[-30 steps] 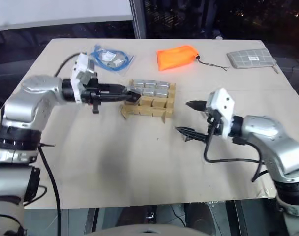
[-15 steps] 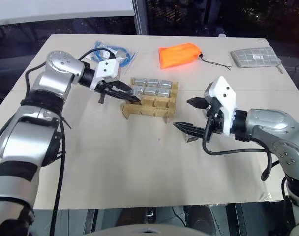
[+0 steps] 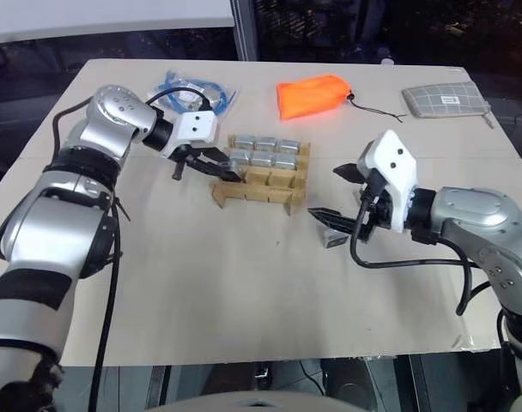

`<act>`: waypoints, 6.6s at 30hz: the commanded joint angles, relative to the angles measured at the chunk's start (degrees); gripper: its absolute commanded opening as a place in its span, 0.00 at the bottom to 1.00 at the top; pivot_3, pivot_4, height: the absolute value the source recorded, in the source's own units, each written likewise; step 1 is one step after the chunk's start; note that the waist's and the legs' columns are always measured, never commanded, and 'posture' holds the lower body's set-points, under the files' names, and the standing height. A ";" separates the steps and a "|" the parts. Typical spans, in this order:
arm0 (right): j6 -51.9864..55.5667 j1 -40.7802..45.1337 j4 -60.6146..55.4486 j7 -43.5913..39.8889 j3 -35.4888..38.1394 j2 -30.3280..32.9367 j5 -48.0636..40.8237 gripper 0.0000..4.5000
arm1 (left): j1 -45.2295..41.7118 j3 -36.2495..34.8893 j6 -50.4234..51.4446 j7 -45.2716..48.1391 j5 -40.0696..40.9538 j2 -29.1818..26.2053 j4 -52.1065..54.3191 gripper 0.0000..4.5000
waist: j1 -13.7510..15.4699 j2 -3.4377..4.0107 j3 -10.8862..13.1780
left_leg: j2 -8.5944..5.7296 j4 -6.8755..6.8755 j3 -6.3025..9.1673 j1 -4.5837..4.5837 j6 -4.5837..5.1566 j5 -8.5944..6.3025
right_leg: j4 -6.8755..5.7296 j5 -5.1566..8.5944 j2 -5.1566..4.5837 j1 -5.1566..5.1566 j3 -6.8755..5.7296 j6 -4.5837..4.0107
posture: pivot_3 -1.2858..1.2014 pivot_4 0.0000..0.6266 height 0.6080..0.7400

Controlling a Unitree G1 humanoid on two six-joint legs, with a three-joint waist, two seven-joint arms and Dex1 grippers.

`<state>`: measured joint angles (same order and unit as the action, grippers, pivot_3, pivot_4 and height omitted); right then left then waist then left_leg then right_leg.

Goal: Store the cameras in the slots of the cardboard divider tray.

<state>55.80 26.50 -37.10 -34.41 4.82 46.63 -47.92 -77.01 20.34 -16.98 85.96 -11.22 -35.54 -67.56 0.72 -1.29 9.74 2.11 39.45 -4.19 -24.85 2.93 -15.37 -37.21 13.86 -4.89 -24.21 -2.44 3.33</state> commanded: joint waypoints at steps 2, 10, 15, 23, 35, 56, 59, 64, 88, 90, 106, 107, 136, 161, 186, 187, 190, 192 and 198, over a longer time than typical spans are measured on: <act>-1.63 1.41 -1.34 -0.05 0.25 -0.29 0.44 0.99 | -1.74 -1.61 -1.46 -0.93 -0.43 0.01 -0.23 0.16 | 0.00 0.00 0.00 | 0.00 0.01 0.00 0.01 0.00 0.00 | -0.03 0.00 0.00 0.00 -0.01 0.00 | 0.52 0.24 1.00; -2.24 1.28 -1.70 0.24 -0.21 -1.25 1.13 1.00 | -1.40 -1.66 -1.92 -2.18 -1.82 1.46 -1.47 0.16 | 0.02 -0.01 0.00 | 0.00 0.03 -0.01 0.01 0.00 0.00 | -0.08 0.00 0.00 0.00 -0.01 0.00 | 0.52 0.24 1.00; -2.69 0.42 -2.16 0.18 0.08 -1.35 1.58 1.00 | -1.43 -1.92 -3.05 -4.07 -2.32 1.78 -1.66 0.16 | 0.04 -0.01 0.00 | 0.00 0.05 -0.01 0.01 -0.01 0.00 | -0.11 0.00 0.00 0.00 -0.01 0.00 | 0.52 0.24 1.00; -3.88 -0.38 -2.02 -0.33 -0.04 -1.33 2.69 1.00 | -1.89 -3.79 -1.33 -2.08 -0.81 2.28 -1.74 0.47 | 0.04 -0.02 0.01 | 0.00 0.18 -0.01 0.01 0.00 0.00 | -0.23 0.00 0.00 0.00 -0.01 0.00 | 0.52 0.24 1.00; -4.78 -3.13 -2.28 -1.44 0.57 -0.26 4.14 1.00 | -5.03 -13.92 5.23 2.11 8.44 1.92 0.45 0.90 | 0.03 -0.03 0.01 | 0.00 0.21 0.00 0.01 -0.01 0.00 | -0.27 0.00 0.00 0.01 0.00 0.00 | 0.52 0.24 1.00; -28.02 -23.83 7.93 -11.39 -0.57 -3.21 17.35 1.00 | 50.59 -36.96 56.15 -3.85 57.98 -16.08 75.11 0.90 | -0.91 0.01 0.01 | 0.20 0.73 0.18 0.63 0.09 -0.06 | -0.72 0.02 -0.02 0.58 0.21 0.01 | 0.52 0.24 1.00; -32.48 -22.17 13.86 -15.62 -1.99 -2.49 20.16 1.00 | 54.35 -40.29 58.45 -4.85 60.93 -17.89 79.14 0.90 | -0.89 0.01 0.01 | 0.19 0.72 0.11 1.06 0.19 -0.12 | -0.72 0.03 -0.04 0.92 0.29 0.01 | 0.52 0.24 1.00; -40.45 -15.42 26.34 -24.69 -5.85 -1.91 24.60 1.00 | 60.68 -42.65 59.21 -6.08 62.00 -20.18 84.64 0.90 | -1.35 0.05 0.03 | 0.17 0.72 0.07 1.10 0.00 -0.01 | -0.76 0.02 0.02 0.90 0.33 0.00 | 0.52 0.24 1.00; -58.95 7.94 59.58 -46.72 -15.58 -9.78 34.36 1.00 | 64.31 -43.79 59.66 -12.10 64.70 -22.39 89.86 0.90 | -1.37 0.19 0.14 | 0.15 0.65 0.01 1.05 -0.04 0.00 | -0.71 0.02 0.03 0.83 0.37 0.00 | 0.52 0.24 1.00; -58.50 8.43 59.59 -47.10 -15.78 -10.62 34.41 1.00 | 64.43 -43.68 59.52 -12.17 64.49 -22.69 89.86 0.90 | -1.36 0.20 0.14 | 0.15 0.64 0.01 1.05 -0.04 0.00 | -0.71 0.02 0.03 0.82 0.36 -0.01 | 0.52 0.24 1.00; -58.16 7.87 58.48 -47.75 -15.42 -10.99 35.43 0.15 | 64.31 -43.03 58.50 -11.01 63.96 -23.17 88.79 0.91 | -1.42 0.24 0.16 | 0.15 0.62 0.00 1.05 -0.05 0.00 | -0.71 0.02 0.03 0.81 0.36 -0.01 | 0.52 0.24 1.00; -58.11 7.92 58.52 -47.57 -15.31 -11.10 35.36 0.15 | 64.22 -42.81 58.28 -10.85 63.71 -23.16 88.49 0.91 | -1.42 0.24 0.17 | 0.15 0.62 -0.01 1.05 -0.05 0.00 | -0.71 0.02 0.03 0.81 0.36 -0.01 | 0.52 0.24 1.00; -39.61 -0.12 33.78 -34.21 -8.36 -14.89 22.92 0.15 | 59.95 -35.18 56.56 -9.40 61.68 -20.41 85.69 0.91 | -1.32 0.36 0.30 | 0.16 0.52 -0.02 1.02 -0.05 0.00 | -0.70 0.02 0.01 0.76 0.37 0.00 | 0.52 0.24 1.00; -36.07 14.35 36.12 -22.23 -16.05 -22.90 28.51 0.15 | 56.49 -28.35 51.54 -10.37 53.32 -14.17 78.93 0.91 | -1.63 0.34 0.32 | 0.10 0.44 -0.05 1.00 -0.02 -0.02 | -0.69 0.02 0.04 0.65 0.42 0.00 | 0.52 0.24 1.00; -64.01 42.44 90.99 -27.17 -23.45 -36.95 49.53 0.15 | 73.59 -53.35 50.56 -18.52 44.21 -30.18 84.72 0.91 | -2.02 0.38 0.38 | 0.11 -0.34 -0.24 0.96 -0.25 0.11 | -0.31 0.03 -0.01 0.39 0.46 -0.03 | 0.52 0.24 1.00; -64.11 42.66 91.78 -26.59 -23.27 -37.18 49.91 0.15 | 73.59 -53.46 50.77 -18.82 44.13 -30.11 84.81 0.91 | -2.06 0.38 0.38 | 0.11 -0.35 -0.23 0.96 -0.26 0.11 | -0.31 0.03 0.00 0.39 0.46 -0.03 | 0.52 0.24 1.00; -64.45 43.18 93.89 -24.96 -23.17 -37.53 51.40 0.15 | 73.73 -53.48 51.15 -19.13 44.07 -30.18 84.98 0.91 | -2.32 0.39 0.38 | 0.11 -0.35 -0.23 0.96 -0.28 0.12 | -0.32 0.03 0.00 0.39 0.46 -0.04 | 0.52 0.24 1.00; -64.71 43.25 94.79 -24.60 -23.01 -37.61 51.99 0.15 | 73.81 -53.46 51.35 -18.87 44.36 -30.19 85.14 0.91 | -2.40 0.39 0.39 | 0.11 -0.36 -0.24 0.96 -0.28 0.12 | -0.33 0.02 -0.01 0.39 0.46 -0.04 | 0.52 0.24 1.00; -64.05 42.92 95.24 -26.02 -22.90 -37.89 52.49 0.15 | 73.41 -52.64 51.47 -18.86 44.68 -29.97 85.25 0.91 | -2.40 0.39 0.38 | 0.11 -0.35 -0.22 0.96 -0.28 0.13 | -0.36 0.02 -0.03 0.40 0.46 -0.04 | 0.52 0.24 1.00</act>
<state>-8.24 68.13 58.57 -59.71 -19.39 8.26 4.28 -3.25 -31.02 34.58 67.20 32.82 -64.93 16.36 -1.68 -0.90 10.12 2.22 39.10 -4.41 -23.89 2.66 -15.25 -37.57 13.88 -4.92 -23.81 -1.98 3.30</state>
